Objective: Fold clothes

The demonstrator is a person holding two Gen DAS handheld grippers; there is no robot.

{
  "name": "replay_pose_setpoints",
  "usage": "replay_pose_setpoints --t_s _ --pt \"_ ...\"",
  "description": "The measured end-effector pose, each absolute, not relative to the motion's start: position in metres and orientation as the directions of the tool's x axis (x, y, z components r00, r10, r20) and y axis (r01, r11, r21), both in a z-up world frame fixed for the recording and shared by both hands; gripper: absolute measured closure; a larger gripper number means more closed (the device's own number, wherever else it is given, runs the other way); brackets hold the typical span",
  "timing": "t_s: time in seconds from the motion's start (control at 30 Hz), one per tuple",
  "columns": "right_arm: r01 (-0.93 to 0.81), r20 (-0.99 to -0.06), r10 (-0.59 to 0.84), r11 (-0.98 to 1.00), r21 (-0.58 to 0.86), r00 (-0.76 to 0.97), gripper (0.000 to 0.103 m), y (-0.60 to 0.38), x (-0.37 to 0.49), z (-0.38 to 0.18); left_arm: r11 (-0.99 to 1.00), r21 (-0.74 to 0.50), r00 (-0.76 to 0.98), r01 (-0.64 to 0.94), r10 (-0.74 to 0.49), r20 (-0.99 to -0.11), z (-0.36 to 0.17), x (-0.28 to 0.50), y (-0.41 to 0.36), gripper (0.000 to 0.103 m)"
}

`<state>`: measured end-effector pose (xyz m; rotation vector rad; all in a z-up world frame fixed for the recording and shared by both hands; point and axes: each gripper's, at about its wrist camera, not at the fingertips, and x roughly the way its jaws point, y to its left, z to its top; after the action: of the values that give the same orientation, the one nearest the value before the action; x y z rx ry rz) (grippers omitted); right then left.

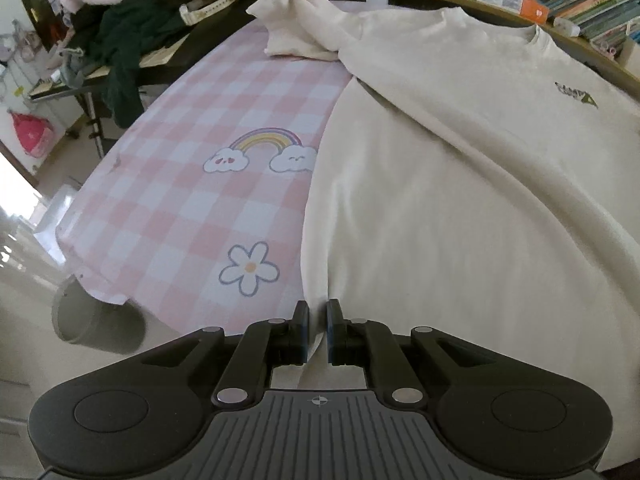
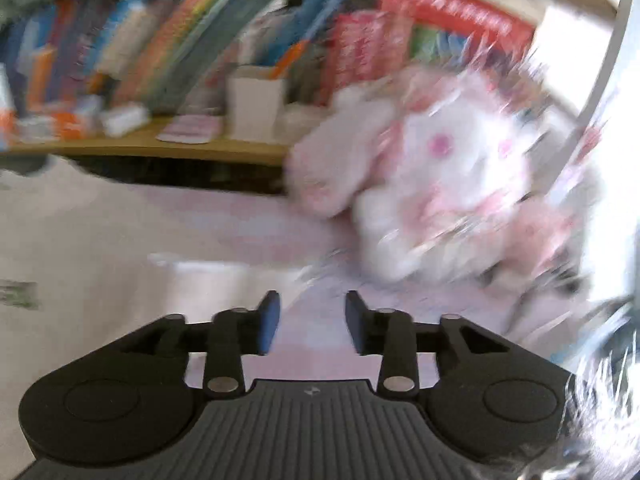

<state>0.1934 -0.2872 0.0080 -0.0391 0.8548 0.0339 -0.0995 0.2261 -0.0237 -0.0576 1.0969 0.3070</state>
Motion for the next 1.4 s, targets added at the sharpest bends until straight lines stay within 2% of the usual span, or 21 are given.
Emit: replay_pose_setpoints --t_s 0.07,0.13,0.23,0.3,0.43,0.5,0.57,0.7,0.77,0.8,0.87,0.93,1.0,1.03,1.13,1.4 --pt "-0.085 -0.768 0.111 0.994 0.074 0.631 0.058 -0.279 0.183 0.004 0.955 0.116 0.410 -0.272 0.225 -0.884 -0.024 -0.100 0.224 0.096" --pt "-0.103 -0.771 0.210 0.977 0.186 0.602 0.056 -0.270 0.175 0.001 0.953 0.124 0.400 -0.277 0.232 -0.887 -0.023 -0.100 0.222 0.097" --pt "-0.065 -0.760 0.287 0.949 0.308 0.583 0.047 -0.252 0.173 -0.003 0.941 0.146 0.376 -0.306 0.260 -0.889 -0.021 -0.110 0.226 0.098" --pt "-0.056 -0.757 0.280 0.950 0.307 0.591 0.044 -0.237 0.178 -0.006 0.932 0.161 0.360 -0.325 0.279 -0.890 -0.020 -0.116 0.228 0.099" --pt "-0.044 -0.780 0.167 0.983 0.176 0.603 0.045 -0.209 0.200 -0.018 0.912 0.191 0.327 -0.362 0.316 -0.891 -0.018 -0.129 0.232 0.099" --pt "-0.013 -0.782 0.094 0.994 0.110 0.616 0.052 -0.201 0.207 -0.025 0.907 0.206 0.323 -0.367 0.332 -0.886 -0.016 -0.135 0.231 0.099" --pt "0.032 -0.785 0.050 0.996 0.089 0.618 0.091 -0.203 0.212 -0.030 0.901 0.218 0.313 -0.376 0.345 -0.885 -0.016 -0.139 0.233 0.099" --pt "0.079 -0.731 0.080 0.980 0.180 0.677 0.095 -0.227 0.187 -0.018 0.888 0.226 0.285 -0.400 0.355 -0.890 -0.020 -0.143 0.244 0.102" --pt "0.174 -0.681 0.069 0.943 0.282 0.729 0.095 -0.254 0.154 -0.008 0.893 0.208 0.291 -0.399 0.338 -0.895 -0.019 -0.142 0.248 0.101" --pt "0.235 -0.667 0.057 0.911 0.340 0.743 0.095 -0.269 0.136 -0.007 0.893 0.202 0.302 -0.403 0.338 -0.891 -0.016 -0.142 0.248 0.097" --pt "0.343 -0.720 0.068 0.846 0.409 0.691 0.095 -0.292 0.106 -0.026 0.893 0.184 0.343 -0.411 0.338 -0.877 -0.010 -0.141 0.249 0.095" --pt "0.322 -0.763 0.087 0.871 0.371 0.641 0.092 -0.294 0.097 -0.041 0.898 0.164 0.379 -0.409 0.331 -0.864 -0.003 -0.136 0.251 0.095" --pt "0.299 -0.787 0.101 0.889 0.346 0.609 0.074 -0.297 0.092 -0.050 0.903 0.152 0.406 -0.402 0.325 -0.854 0.003 -0.128 0.254 0.093" --pt "0.285 -0.782 0.113 0.891 0.353 0.613 0.061 -0.300 0.090 -0.049 0.905 0.144 0.419 -0.401 0.321 -0.849 0.004 -0.123 0.255 0.092" --pt "0.285 -0.762 0.108 0.887 0.364 0.639 0.059 -0.315 0.087 -0.042 0.911 0.110 0.461 -0.397 0.302 -0.835 0.009 -0.112 0.251 0.086" --pt "0.372 -0.768 0.176 0.794 0.480 0.615 0.060 -0.352 0.116 -0.045 0.927 0.069 0.463 -0.368 0.248 -0.851 -0.003 -0.104 0.235 0.086"
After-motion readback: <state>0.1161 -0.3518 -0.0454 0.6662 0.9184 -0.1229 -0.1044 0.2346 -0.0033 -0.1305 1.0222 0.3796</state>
